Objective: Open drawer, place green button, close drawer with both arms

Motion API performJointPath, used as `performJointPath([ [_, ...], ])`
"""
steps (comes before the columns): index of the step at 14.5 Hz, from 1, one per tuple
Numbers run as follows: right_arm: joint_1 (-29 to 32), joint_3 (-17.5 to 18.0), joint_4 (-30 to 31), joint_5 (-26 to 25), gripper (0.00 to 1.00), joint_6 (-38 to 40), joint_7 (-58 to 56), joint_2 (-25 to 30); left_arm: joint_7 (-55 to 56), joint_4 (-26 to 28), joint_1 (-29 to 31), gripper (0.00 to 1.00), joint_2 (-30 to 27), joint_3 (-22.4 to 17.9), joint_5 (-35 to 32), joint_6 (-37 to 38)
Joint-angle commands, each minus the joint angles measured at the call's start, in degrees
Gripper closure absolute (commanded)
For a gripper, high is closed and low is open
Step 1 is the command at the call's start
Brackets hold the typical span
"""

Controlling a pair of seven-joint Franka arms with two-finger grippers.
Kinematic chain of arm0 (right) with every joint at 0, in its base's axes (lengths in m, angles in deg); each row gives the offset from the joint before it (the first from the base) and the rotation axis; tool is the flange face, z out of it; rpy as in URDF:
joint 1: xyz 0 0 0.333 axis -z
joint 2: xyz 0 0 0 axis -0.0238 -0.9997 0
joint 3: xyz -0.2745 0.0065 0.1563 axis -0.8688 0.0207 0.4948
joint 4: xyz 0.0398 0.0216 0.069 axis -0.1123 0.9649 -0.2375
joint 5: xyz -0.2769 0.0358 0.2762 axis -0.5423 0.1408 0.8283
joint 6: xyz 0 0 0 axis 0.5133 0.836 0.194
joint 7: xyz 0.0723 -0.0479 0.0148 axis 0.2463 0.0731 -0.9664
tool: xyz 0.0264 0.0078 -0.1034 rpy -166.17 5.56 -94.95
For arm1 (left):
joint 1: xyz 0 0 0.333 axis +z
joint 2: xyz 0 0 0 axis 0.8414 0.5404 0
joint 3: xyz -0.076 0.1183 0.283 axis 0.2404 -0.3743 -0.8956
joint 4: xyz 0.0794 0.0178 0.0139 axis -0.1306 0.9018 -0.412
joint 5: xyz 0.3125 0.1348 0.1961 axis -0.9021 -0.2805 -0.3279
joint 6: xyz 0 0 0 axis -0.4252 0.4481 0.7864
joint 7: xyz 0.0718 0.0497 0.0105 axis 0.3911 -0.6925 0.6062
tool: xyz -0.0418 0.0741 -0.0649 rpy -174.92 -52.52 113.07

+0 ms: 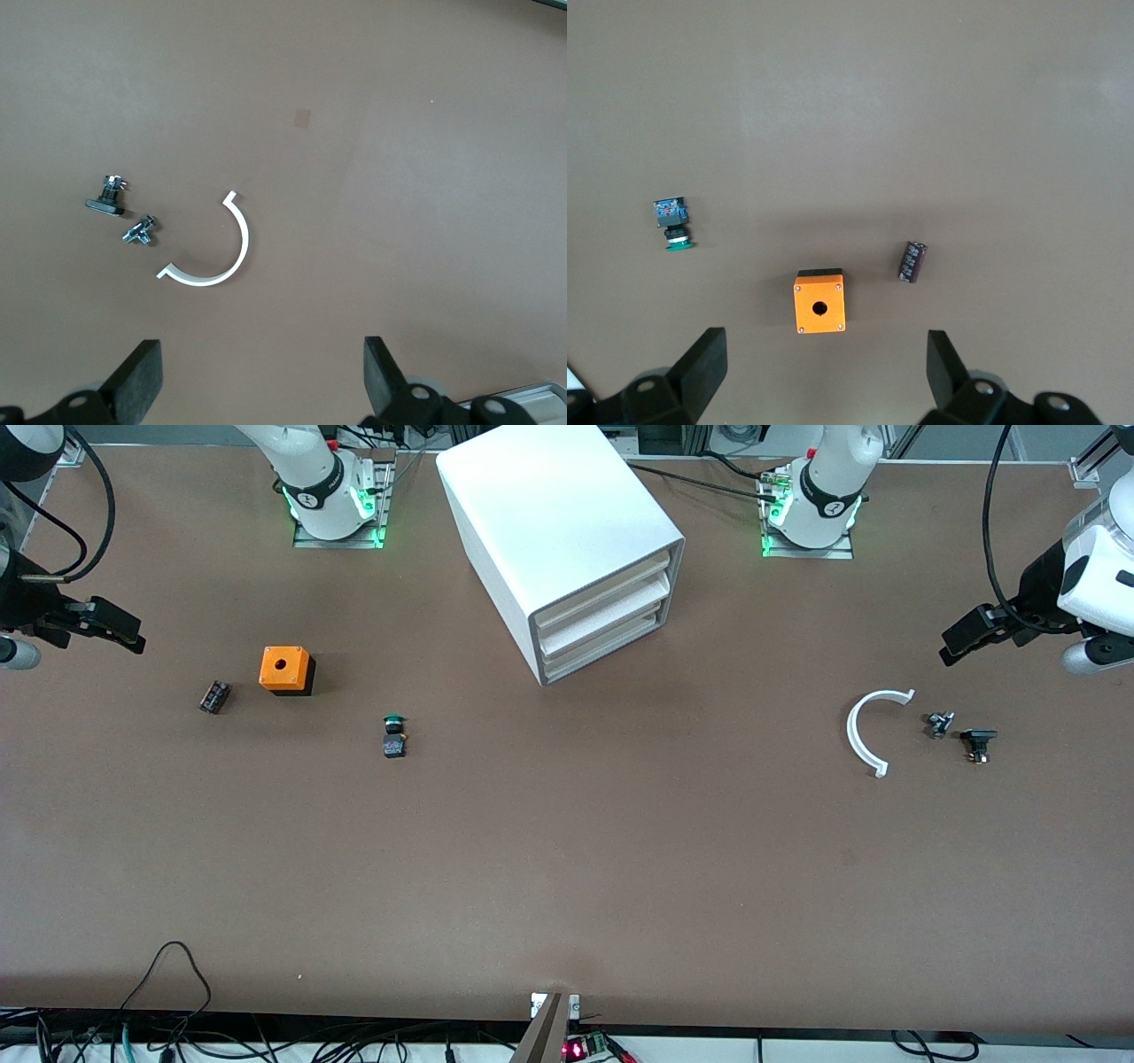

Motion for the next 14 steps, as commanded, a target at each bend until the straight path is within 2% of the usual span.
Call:
performJointPath([
  [1,-0.1,0.0,-1.2,1.0,0.00,0.4,-0.2,-0.5,-0.5,-1.5,-0.2,0.00,0.3,0.4,-1.7,2.1],
  [11,-0.1,0.1,2.7,1.2,0.00,-2.6,0.0,2.0,-1.0,-2.6,-0.5,0.00,1.0,0.6,-1.0,1.9],
  [14,-0.1,0.1,2.7,1.2,0.00,-2.5,-0.3,1.9,-0.5,-5.4,-1.0,0.00,1.7,2.0,-1.0,4.7],
])
